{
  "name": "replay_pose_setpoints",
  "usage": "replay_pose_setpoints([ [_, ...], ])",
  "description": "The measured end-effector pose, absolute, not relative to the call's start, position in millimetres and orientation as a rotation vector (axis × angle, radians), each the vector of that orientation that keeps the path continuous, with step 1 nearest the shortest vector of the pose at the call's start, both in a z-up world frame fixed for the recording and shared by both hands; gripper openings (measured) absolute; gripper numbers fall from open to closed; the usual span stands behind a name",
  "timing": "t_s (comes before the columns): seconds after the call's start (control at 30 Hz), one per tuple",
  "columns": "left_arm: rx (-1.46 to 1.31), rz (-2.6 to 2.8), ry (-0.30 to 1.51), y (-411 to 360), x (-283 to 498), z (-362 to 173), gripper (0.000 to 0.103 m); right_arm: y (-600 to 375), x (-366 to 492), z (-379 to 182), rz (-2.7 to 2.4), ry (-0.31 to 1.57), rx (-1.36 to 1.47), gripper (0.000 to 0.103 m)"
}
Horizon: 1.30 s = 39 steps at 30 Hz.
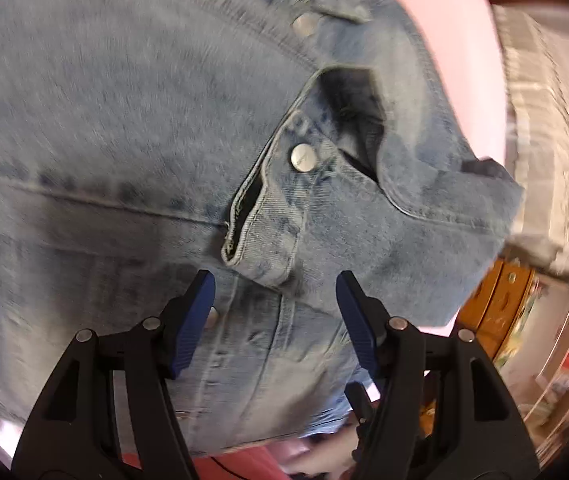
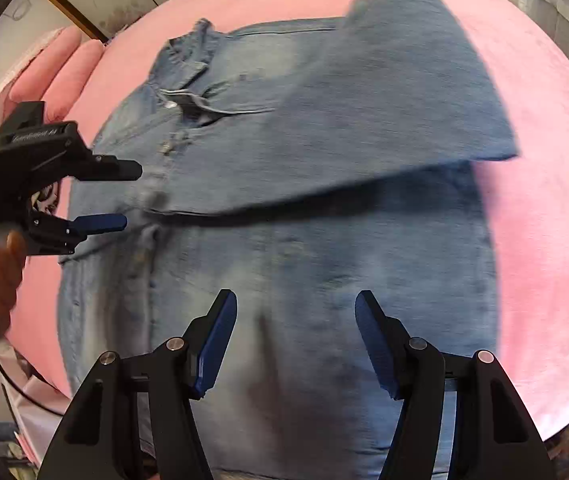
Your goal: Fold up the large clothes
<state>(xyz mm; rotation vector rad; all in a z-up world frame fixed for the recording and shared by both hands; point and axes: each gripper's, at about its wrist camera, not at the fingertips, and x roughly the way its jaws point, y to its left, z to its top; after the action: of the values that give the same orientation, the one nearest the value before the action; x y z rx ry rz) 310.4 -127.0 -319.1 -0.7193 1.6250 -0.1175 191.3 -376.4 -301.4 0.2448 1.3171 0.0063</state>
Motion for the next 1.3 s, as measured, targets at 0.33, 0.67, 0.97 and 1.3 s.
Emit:
replay_pose_setpoints([
  [0.33,-0.793,0.010,1.565,-160,331,-335,0.013,-461,204,-303,-0.077,1.292,0.157,0.063],
  [0.67,-0.779,-0.222,1.212,-219,399,-211,0.012,-483,232,-313,-0.034,1.254,0.157,0.063],
  [0.97,-0.703,-0.210,0.879,-166,412,-104,0.012,-474,251,-303,-0.038,1.153,0.028,0.063],
  [1.3,-0.739,0.159,1.109,-75,355,-215,0.012,-486,262,-297,-0.048,1.084,-0.012,0.039],
])
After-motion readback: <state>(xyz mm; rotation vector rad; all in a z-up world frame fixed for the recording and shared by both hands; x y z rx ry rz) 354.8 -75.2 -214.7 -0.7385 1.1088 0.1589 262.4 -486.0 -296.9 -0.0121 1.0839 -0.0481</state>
